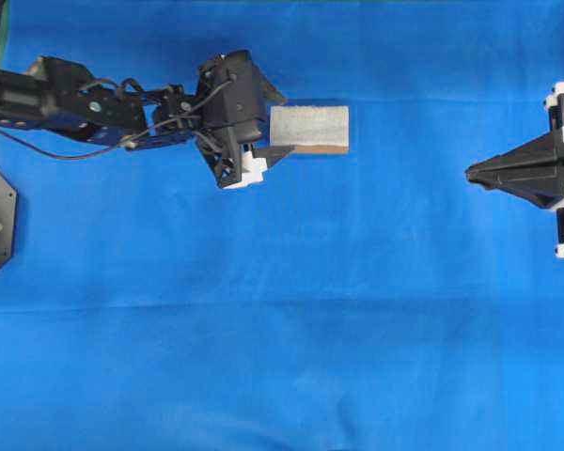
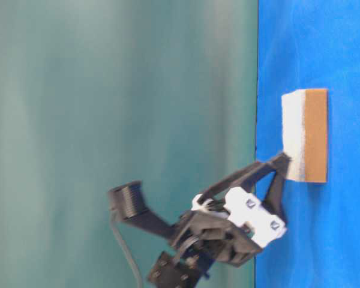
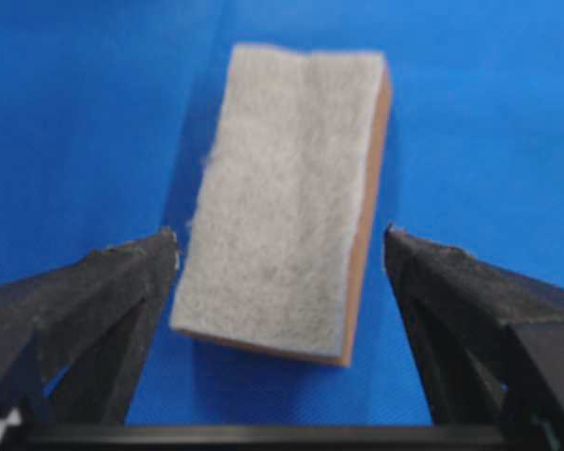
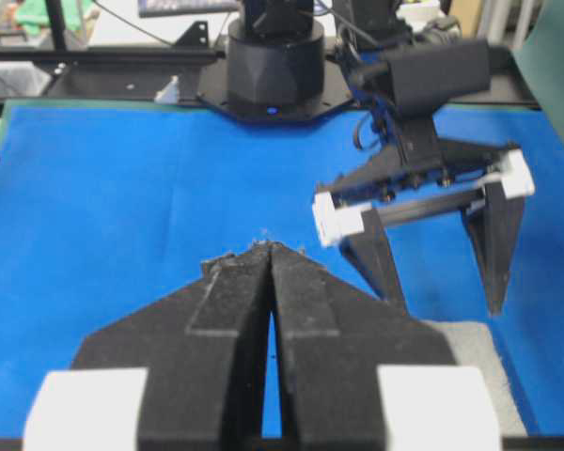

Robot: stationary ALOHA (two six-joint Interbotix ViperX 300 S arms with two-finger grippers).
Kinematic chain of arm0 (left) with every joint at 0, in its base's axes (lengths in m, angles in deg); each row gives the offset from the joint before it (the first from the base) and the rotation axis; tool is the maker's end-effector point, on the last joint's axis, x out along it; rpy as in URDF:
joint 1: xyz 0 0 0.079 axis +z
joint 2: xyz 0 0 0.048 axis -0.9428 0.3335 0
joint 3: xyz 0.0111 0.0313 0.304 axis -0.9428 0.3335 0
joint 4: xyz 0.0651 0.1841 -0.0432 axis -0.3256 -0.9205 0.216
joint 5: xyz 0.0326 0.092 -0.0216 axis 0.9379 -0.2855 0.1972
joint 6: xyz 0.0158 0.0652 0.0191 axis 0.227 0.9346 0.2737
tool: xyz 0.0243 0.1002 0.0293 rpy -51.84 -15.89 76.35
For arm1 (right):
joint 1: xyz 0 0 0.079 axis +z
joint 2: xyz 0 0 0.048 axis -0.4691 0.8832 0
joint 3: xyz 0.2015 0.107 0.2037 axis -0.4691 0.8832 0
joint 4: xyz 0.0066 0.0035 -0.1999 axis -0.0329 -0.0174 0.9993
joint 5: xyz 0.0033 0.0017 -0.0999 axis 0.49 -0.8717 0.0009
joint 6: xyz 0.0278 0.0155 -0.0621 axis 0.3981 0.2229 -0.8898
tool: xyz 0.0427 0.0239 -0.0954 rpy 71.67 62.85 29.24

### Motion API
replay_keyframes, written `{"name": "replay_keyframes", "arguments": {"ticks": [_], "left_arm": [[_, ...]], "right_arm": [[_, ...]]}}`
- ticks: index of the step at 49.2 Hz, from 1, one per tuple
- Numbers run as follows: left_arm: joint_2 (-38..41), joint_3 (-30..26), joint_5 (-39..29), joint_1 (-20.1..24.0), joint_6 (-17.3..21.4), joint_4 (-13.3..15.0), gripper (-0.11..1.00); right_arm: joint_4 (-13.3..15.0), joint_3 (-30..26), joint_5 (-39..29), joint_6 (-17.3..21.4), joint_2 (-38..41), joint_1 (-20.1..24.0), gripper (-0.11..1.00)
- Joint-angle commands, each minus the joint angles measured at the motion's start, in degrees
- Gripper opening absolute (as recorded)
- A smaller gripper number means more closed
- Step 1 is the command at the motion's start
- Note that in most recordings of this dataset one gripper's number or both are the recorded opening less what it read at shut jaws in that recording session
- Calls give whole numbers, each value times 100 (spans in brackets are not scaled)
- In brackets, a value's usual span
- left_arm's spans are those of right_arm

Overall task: Hand over the sponge with the left arm and wipe it with the right arm.
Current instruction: 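Close the left gripper on the sponge and lift it toward center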

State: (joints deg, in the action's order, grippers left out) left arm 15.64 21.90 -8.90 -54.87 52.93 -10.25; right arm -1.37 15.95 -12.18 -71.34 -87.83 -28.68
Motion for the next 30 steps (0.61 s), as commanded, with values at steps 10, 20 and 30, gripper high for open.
{"name": "replay_keyframes", "arguments": {"ticks": [10, 20, 30], "left_arm": [[413, -360, 62, 53, -9, 0, 94], [563, -439, 18, 123, -9, 0, 94], [527, -413, -176, 149, -35, 0, 82]], "right_arm": [[-18, -70, -53, 0, 44, -141, -1], [-9, -70, -70, -9, 53, -237, -1], [-9, -70, -70, -9, 53, -237, -1]]}}
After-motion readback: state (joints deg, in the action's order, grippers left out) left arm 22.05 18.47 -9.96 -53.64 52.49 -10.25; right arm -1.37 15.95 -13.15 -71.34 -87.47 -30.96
